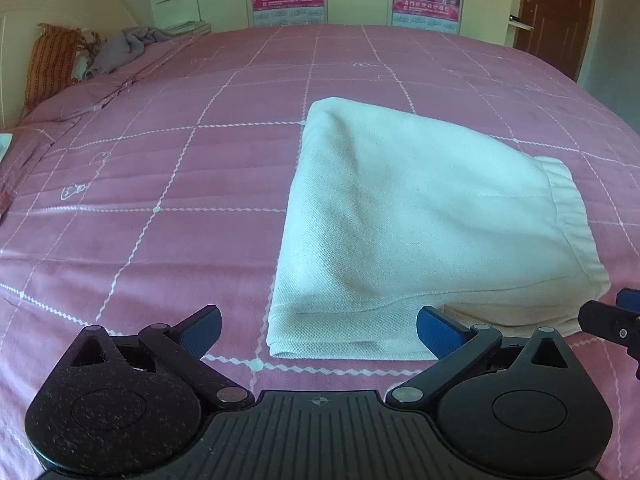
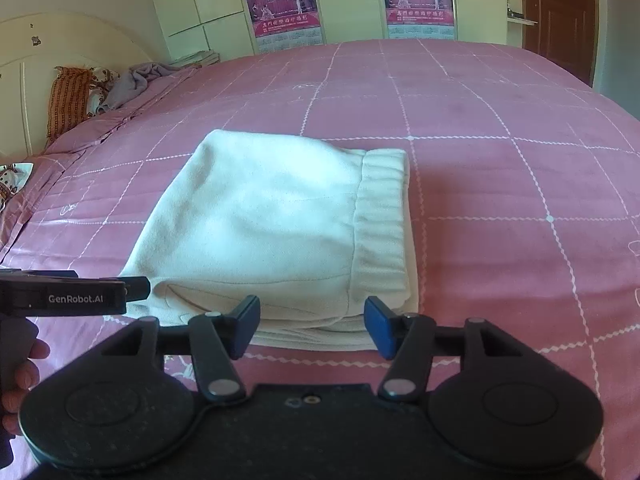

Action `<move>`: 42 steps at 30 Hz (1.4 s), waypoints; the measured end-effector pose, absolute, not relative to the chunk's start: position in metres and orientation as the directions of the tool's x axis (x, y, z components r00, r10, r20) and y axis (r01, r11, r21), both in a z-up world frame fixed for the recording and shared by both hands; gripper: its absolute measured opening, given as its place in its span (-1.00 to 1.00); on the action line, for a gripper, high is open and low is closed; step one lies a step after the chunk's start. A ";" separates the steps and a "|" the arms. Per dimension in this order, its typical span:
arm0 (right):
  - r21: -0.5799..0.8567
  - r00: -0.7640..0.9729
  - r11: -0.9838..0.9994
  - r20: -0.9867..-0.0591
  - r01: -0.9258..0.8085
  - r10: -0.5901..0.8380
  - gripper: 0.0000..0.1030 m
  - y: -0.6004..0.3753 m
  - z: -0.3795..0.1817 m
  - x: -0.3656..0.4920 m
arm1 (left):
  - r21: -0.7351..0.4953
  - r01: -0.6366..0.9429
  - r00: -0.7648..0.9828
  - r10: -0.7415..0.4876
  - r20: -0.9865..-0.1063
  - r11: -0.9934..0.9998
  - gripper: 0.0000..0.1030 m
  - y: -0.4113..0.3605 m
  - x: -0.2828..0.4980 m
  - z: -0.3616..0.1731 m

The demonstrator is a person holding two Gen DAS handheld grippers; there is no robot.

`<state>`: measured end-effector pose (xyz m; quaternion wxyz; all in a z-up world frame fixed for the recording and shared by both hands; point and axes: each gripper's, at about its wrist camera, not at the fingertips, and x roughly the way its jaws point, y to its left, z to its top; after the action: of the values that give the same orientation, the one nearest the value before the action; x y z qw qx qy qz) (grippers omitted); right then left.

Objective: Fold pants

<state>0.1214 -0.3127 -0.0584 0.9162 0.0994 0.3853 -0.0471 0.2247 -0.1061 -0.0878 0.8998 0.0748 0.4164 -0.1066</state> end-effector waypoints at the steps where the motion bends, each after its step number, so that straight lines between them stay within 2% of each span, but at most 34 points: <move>1: 0.149 0.698 0.975 -0.716 0.165 -0.009 0.29 -0.312 -0.058 0.121 | 0.055 0.255 0.635 -0.125 -0.762 0.965 1.00 -0.106 0.221 -0.085; 6: 0.141 0.695 0.976 -0.719 0.164 -0.013 0.43 -0.306 -0.052 0.121 | 0.041 0.256 0.633 -0.136 -0.762 0.966 1.00 -0.101 0.202 -0.067; 9: 0.174 0.702 0.970 -0.712 0.170 0.005 0.68 -0.304 -0.042 0.114 | -0.013 0.267 0.643 -0.188 -0.742 0.964 0.99 -0.089 0.187 -0.050; 10: 0.188 0.701 0.967 -0.713 0.173 0.014 0.84 -0.303 -0.039 0.111 | -0.021 0.247 0.668 -0.186 -0.721 0.969 0.99 -0.083 0.180 -0.044; 12: 0.210 0.699 0.964 -0.714 0.164 0.036 0.97 -0.297 -0.033 0.100 | 0.051 0.205 0.714 -0.114 -0.691 0.977 0.99 -0.080 0.165 -0.033; 16: 0.223 0.682 0.960 -0.729 0.168 0.051 1.00 -0.282 -0.017 0.071 | 0.147 0.232 0.745 -0.079 -0.662 0.962 1.00 -0.076 0.129 -0.010; 22: 0.178 0.773 0.976 -0.634 0.124 0.017 1.00 -0.257 0.027 -0.006 | 0.048 0.238 0.758 -0.154 -0.634 0.970 0.99 -0.044 0.069 0.032; 27: 0.143 0.814 0.983 -0.580 0.118 -0.013 1.00 -0.241 0.060 -0.068 | 0.096 0.230 0.810 -0.136 -0.571 0.968 1.00 -0.028 0.016 0.057; 31: 0.123 0.843 0.981 -0.535 0.149 -0.061 1.00 -0.232 0.077 -0.109 | 0.065 0.230 0.822 -0.158 -0.547 0.971 0.99 -0.017 -0.022 0.077; 34: 0.097 0.859 0.981 -0.504 0.166 -0.096 1.00 -0.225 0.082 -0.131 | 0.014 0.233 0.826 -0.191 -0.530 0.972 1.00 -0.009 -0.046 0.088; 42: 0.026 0.893 0.979 -0.416 0.201 -0.173 1.00 -0.207 0.103 -0.157 | 0.015 0.229 0.829 -0.187 -0.526 0.973 1.00 -0.011 -0.083 0.096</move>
<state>-0.1572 -0.2070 0.1030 0.9722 0.0341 0.2106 -0.0962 -0.0832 -0.0105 0.0958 0.9556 0.0388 0.2710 -0.1090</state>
